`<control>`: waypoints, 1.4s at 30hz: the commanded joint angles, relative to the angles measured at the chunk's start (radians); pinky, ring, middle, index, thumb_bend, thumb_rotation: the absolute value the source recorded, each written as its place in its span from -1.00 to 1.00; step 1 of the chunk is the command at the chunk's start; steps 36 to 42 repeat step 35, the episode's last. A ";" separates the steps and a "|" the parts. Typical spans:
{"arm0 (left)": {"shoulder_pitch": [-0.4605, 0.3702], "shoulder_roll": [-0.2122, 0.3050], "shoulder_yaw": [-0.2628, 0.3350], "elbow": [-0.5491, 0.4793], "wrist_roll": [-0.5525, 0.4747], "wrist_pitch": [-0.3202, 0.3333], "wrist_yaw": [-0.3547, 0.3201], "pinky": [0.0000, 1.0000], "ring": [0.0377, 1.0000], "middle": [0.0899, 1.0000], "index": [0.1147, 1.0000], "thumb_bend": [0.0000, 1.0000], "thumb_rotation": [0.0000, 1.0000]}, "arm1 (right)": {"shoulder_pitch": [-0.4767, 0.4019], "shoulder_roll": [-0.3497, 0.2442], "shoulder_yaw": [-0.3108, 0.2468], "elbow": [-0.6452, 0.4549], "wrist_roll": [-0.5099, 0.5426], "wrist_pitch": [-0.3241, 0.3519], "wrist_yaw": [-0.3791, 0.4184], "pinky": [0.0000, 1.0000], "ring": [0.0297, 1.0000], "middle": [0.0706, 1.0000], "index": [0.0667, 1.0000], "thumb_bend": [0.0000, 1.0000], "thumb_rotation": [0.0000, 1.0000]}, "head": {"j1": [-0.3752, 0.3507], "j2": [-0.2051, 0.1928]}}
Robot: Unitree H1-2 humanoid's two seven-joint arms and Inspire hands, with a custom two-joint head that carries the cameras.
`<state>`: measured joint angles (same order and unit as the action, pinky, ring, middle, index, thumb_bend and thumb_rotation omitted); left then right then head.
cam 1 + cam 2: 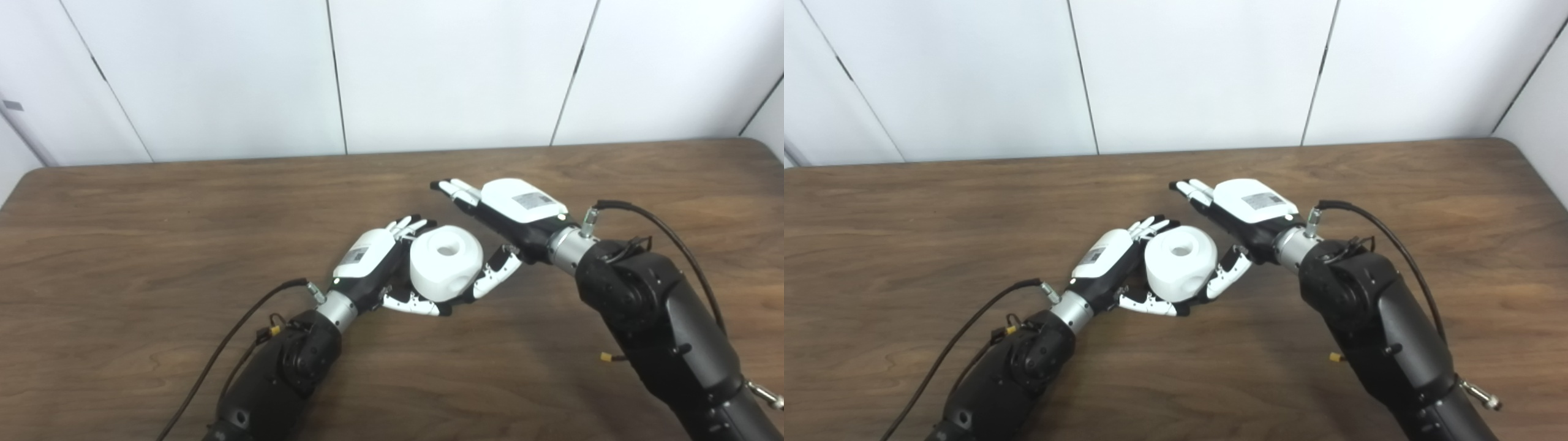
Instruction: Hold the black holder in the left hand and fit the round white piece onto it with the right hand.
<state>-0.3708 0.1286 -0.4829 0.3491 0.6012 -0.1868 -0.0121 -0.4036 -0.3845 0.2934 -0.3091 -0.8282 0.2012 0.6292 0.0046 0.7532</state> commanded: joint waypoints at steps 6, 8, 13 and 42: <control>0.065 -0.006 -0.047 0.062 0.005 0.012 -0.062 1.00 1.00 0.86 -0.17 0.05 -0.88 | -0.063 -0.001 -0.035 -0.055 0.016 0.007 -0.018 0.40 0.71 1.00 1.00 0.87 -0.44 | 0.002 0.003; 0.065 -0.005 -0.047 0.060 0.005 0.014 -0.062 1.00 1.00 0.86 -0.17 0.05 -0.88 | -0.076 -0.014 -0.034 -0.066 0.017 0.021 0.018 0.40 0.71 1.00 1.00 0.88 -0.42 | 0.003 0.002; 0.066 -0.005 -0.044 0.065 0.000 0.014 -0.062 1.00 1.00 0.86 -0.17 0.05 -0.88 | -0.130 -0.084 -0.019 -0.107 0.024 0.094 0.204 0.39 0.81 1.00 1.00 0.96 -0.49 | -0.005 -0.003; 0.062 0.007 -0.039 0.089 -0.002 -0.015 -0.046 1.00 1.00 0.87 -0.17 0.05 -0.88 | 0.050 0.121 -0.450 0.151 0.671 0.010 -0.212 0.21 0.26 0.43 0.38 0.41 -0.98 | 0.004 -0.023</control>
